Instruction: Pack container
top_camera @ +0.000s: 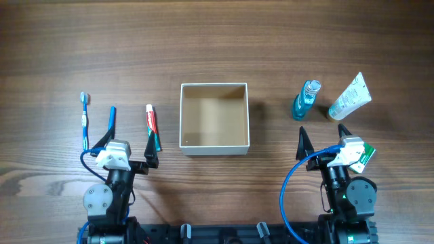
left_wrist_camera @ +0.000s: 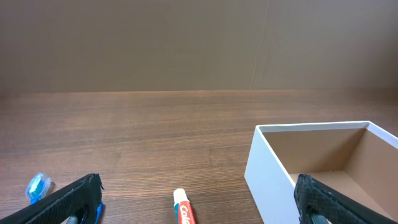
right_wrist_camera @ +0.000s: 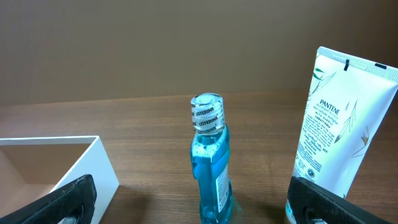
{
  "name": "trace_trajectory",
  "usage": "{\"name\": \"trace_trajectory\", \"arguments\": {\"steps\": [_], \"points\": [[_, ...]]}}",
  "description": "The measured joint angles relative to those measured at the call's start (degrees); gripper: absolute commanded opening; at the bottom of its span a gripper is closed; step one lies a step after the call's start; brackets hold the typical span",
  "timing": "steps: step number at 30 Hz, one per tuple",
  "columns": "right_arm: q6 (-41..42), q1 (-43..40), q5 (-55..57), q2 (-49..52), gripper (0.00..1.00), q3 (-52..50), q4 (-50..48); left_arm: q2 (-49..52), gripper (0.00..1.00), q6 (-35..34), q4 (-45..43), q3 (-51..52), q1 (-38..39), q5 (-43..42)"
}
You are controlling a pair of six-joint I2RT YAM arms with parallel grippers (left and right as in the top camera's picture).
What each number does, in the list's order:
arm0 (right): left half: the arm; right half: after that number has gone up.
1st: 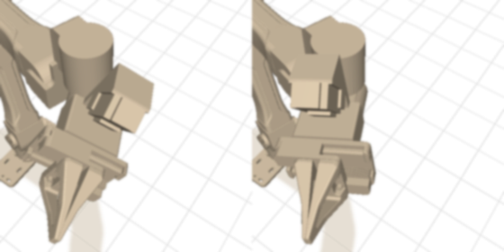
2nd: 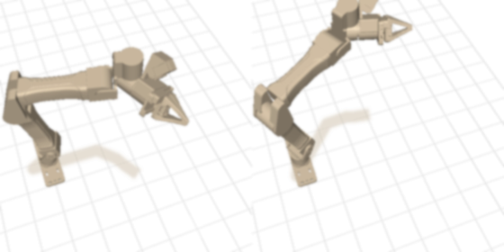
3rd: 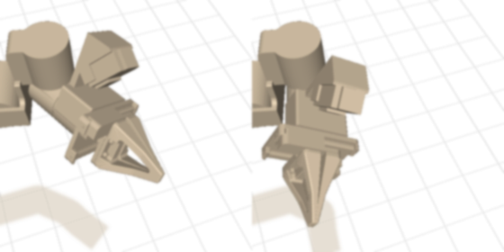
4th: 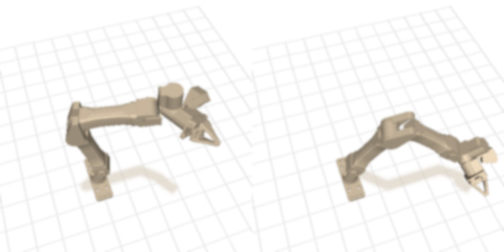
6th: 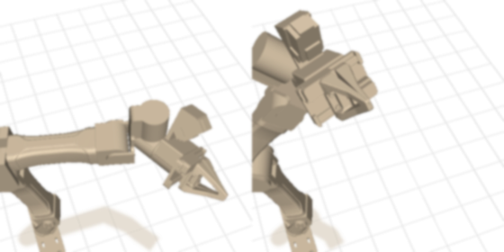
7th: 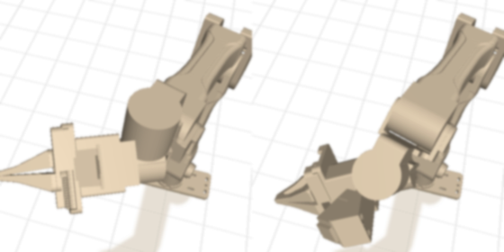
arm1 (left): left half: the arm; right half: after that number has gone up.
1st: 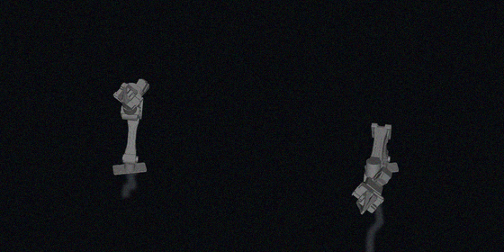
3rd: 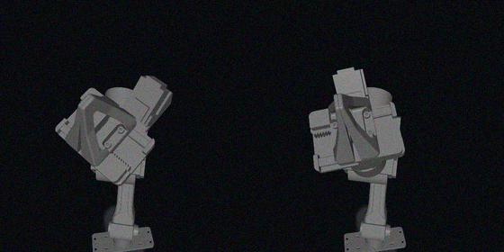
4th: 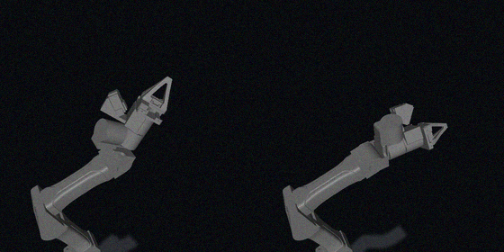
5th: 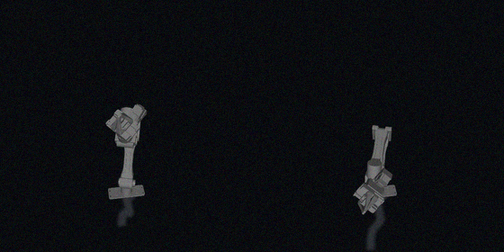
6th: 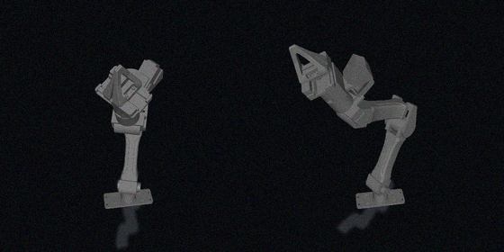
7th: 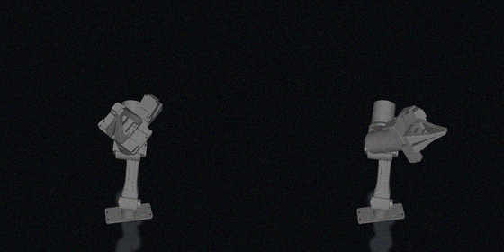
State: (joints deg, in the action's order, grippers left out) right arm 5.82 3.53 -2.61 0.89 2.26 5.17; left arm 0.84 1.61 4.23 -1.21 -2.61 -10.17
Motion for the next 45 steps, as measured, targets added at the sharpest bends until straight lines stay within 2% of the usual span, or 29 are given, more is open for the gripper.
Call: {"name": "trace_trajectory", "arguments": {"steps": [31, 34, 36, 38, 40, 45], "points": [[1.9, 0.0, 0.0, 0.0, 1.0, 0.0, 0.0, 0.0, 1.0, 0.0, 0.0, 0.0, 0.0, 0.0], [7.3, 0.0, -1.3, 0.4, 1.0, 0.0, 0.0, 0.0, 1.0, -3.9, 0.1, 0.0, 0.0, 0.0], [10.1, 0.0, -3.5, 3.2, 1.0, 0.6, 1.6, 0.7, 1.0, -8.0, 5.0, -1.9, 0.0, 0.6], [11.6, 0.0, -5.3, 8.2, 1.0, 3.5, 4.1, 3.8, 1.0, -9.8, 11.0, -5.6, 0.0, 1.4], [12.6, 0.0, -6.4, 15.9, 1.0, 10.4, 7.1, 11.3, 1.0, -11.0, 14.8, -12.7, 0.0, 1.9], [13.0, 0.0, -7.5, 40.4, 1.0, 34.8, 22.9, 38.7, 1.0, -12.0, 28.6, -36.3, 0.0, 2.5]]}}
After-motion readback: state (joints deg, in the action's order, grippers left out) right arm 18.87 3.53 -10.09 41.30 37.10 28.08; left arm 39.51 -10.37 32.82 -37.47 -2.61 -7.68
